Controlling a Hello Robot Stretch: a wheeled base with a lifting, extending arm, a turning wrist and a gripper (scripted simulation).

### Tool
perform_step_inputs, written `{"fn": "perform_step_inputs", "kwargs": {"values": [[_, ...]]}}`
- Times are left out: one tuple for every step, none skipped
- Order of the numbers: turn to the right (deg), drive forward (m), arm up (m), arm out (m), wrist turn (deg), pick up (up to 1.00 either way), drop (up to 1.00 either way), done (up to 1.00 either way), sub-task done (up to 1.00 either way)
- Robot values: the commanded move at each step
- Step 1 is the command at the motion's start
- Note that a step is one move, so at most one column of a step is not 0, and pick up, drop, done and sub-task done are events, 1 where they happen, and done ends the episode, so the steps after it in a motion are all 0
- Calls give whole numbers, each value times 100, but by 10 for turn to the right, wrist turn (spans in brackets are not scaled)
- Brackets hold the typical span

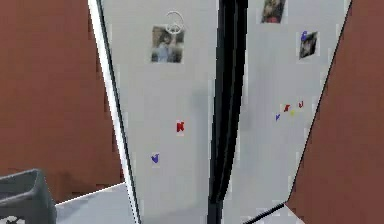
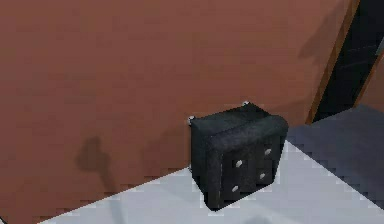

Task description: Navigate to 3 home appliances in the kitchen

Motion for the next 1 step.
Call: {"fn": "perform_step_inputs", "kwargs": {"values": [[450, 0, 0, 0, 0, 0, 0, 0, 0]]}}
